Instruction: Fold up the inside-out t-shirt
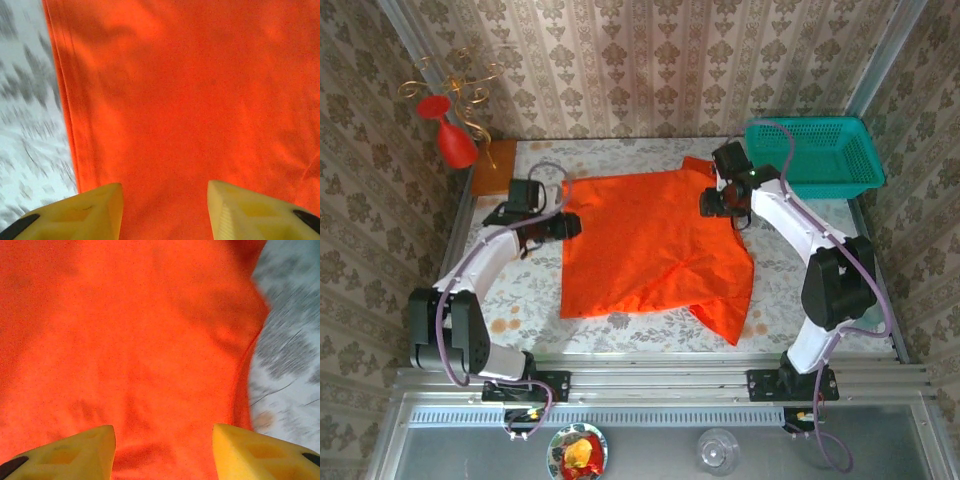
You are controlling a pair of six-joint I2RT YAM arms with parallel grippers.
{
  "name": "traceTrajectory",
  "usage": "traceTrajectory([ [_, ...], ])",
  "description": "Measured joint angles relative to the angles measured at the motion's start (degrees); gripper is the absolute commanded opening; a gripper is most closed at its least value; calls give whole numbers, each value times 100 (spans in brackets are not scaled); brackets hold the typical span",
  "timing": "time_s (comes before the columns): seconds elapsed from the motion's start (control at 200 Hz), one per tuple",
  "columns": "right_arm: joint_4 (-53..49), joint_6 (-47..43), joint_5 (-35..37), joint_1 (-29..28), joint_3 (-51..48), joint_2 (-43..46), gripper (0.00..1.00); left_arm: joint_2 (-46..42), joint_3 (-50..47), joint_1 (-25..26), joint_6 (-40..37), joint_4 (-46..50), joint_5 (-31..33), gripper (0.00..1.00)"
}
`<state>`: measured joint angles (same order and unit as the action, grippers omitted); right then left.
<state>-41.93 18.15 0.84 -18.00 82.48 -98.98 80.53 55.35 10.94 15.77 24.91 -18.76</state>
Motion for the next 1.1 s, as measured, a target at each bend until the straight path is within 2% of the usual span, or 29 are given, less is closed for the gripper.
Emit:
traceTrajectory([
  [0.205,476,446,-474,44,-1290,319,61,-120,-898,916,715,-310,302,42],
  [0.295,599,599,-560,260,-1600,448,63,195,-1001,1067,938,-428,433,39],
  [0.43,809,752,-605,704,-1853,643,70,800,-1102,769,1137,-560,616,38],
  [0.55,911,756,-702,994,-1910,807,76,855,-1137,306,1169,-684,507,38],
  [0.8,1163,765,-1311,1047,-2090,977,72,748,-1233,-761,1163,-688,509,40],
  [0.98,1526,925,-2070,1023,-2667,977,67,721,-1228,-881,1110,-588,511,40],
  [1.095,1698,1023,-2465,944,-2833,925,67,721,-1220,-885,1075,-555,509,40],
])
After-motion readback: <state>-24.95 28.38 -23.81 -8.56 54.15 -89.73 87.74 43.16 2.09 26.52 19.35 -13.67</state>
